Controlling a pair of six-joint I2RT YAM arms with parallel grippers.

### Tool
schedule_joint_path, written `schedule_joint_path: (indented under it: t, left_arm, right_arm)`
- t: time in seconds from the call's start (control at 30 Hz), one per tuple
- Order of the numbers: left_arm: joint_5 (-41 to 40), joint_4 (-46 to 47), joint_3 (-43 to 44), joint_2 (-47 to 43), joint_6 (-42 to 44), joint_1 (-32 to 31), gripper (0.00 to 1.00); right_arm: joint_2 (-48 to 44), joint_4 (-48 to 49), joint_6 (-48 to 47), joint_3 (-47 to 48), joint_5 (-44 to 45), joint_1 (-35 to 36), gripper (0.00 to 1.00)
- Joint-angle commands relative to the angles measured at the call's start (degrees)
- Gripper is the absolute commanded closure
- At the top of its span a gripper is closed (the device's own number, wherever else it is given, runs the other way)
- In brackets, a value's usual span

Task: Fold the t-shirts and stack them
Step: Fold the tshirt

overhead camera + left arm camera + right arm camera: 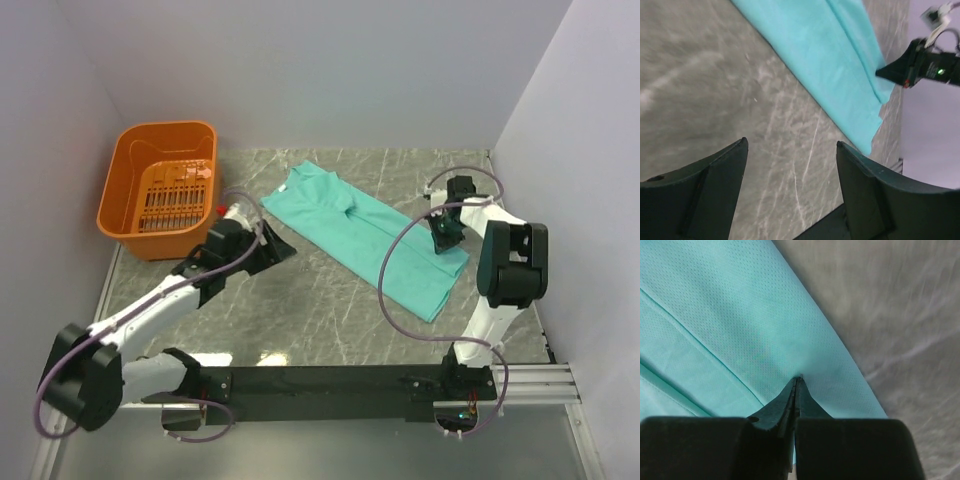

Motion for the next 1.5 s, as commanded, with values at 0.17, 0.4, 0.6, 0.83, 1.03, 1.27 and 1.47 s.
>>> schedule_joint_path:
  t: [0.17, 0.4, 0.6, 0.83, 1.03, 1.27, 1.47]
  left_arm:
    - [-5.86, 9.62, 10.41, 20.21, -9.61, -16.05, 0.29]
    - [-14.03, 3.74, 22.97, 34.83, -17.96, -21.71, 0.42]
    - [-19.32, -0.91, 29.31, 41.60, -18.41, -20.22, 0.59]
    - [-17.74, -5.49, 37.93, 49.52, -15.96, -15.56, 0.81]
    - [-14.75, -9.53, 43.03, 54.70, -10.69, -12.75, 0.92]
    - [-13.70, -14.37, 43.30, 56.91, -4.97, -8.53, 0.97]
    - [-12.55, -19.90, 45.83, 58.83, 2.49, -2.38, 0.98]
  right_arm:
    - [-12.33, -5.33, -1.34, -8.15, -6.04, -1.88, 0.99]
    - [-25.42, -8.06, -1.34, -4.28, -16.14, -5.91, 0.77]
    - [-33.61, -4.64, -2.30, -8.57, -26.87, -7.33, 0.79]
    - [-32.65, -3.31, -1.69, -10.87, -30.92, -7.51, 0.84]
    - [-33.08, -2.87, -1.42, -10.87, -31.71, -7.86, 0.85]
    - [-33.35, -2.96, -1.42, -11.05, -32.68, -8.65, 0.85]
    - [-33.70, -2.69, -1.34, -10.96, -32.85, -9.18, 0.85]
